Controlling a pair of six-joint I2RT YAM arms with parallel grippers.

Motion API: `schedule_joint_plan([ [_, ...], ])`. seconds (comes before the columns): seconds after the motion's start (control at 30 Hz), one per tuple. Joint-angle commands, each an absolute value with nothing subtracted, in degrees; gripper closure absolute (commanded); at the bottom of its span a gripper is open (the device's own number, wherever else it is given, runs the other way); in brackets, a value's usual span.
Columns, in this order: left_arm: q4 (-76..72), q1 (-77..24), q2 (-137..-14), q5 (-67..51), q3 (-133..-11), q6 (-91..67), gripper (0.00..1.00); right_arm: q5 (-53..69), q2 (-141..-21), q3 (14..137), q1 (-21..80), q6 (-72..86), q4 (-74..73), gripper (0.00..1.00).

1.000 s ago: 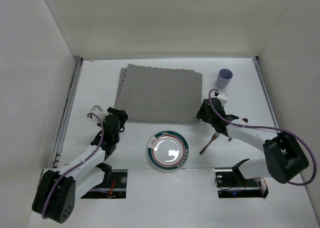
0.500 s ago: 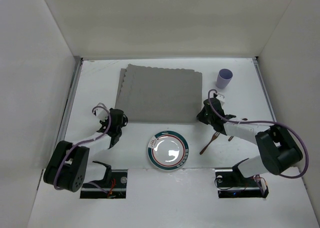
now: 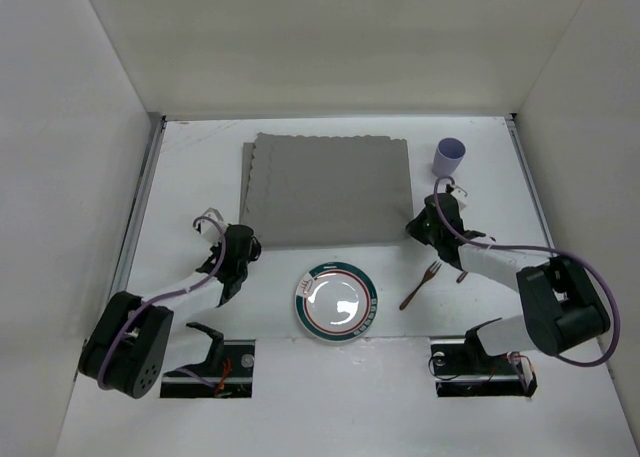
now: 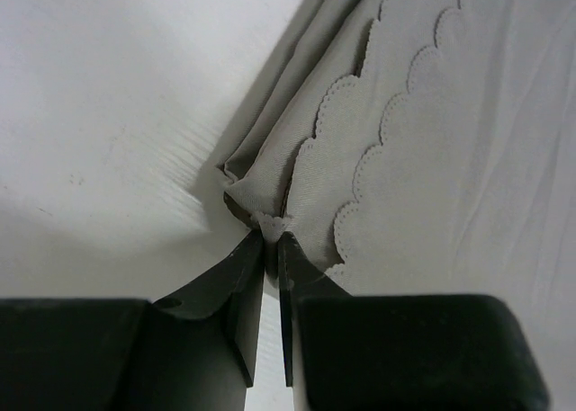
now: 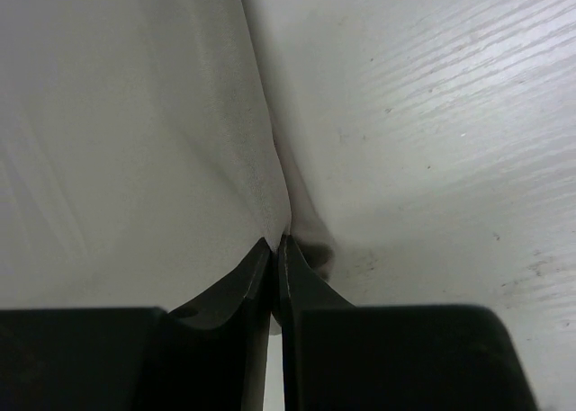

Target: Set the dinner table for one person

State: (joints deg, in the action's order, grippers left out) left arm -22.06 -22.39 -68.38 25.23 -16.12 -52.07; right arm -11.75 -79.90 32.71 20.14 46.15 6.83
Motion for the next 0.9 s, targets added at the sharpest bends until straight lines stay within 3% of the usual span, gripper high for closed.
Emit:
schedule_joint_plan([
  [0.0,-18.99,-23.33,-64.87,25.67,-14.68,-53.17,0.91,-13.62,-77.35,31.56,18.76,46.32,9.23,0.87],
  [0.33,-15.65,-22.89,-59.94,22.86,-14.06,-53.88,0.89,-13.36,-75.23,30.06,17.36,46.32,8.79,0.83],
  [0.43,-15.21,-23.51,-58.45,22.67,-13.54,-53.96,0.86,-13.71,-75.24,30.15,17.36,46.23,8.79,0.75],
  [0.63,-11.17,-22.28,-52.22,21.53,-13.62,-53.61,0.63,-14.85,-72.17,30.67,17.35,44.65,7.91,0.51],
  [0.77,-7.66,-21.22,-46.42,21.71,-15.11,-53.35,0.60,-15.74,-67.69,31.38,19.72,42.46,4.93,0.45],
  [0.87,-8.08,-21.66,-44.56,22.49,-16.17,-51.95,0.59,-15.82,-64.17,31.03,27.17,37.29,4.66,0.42],
])
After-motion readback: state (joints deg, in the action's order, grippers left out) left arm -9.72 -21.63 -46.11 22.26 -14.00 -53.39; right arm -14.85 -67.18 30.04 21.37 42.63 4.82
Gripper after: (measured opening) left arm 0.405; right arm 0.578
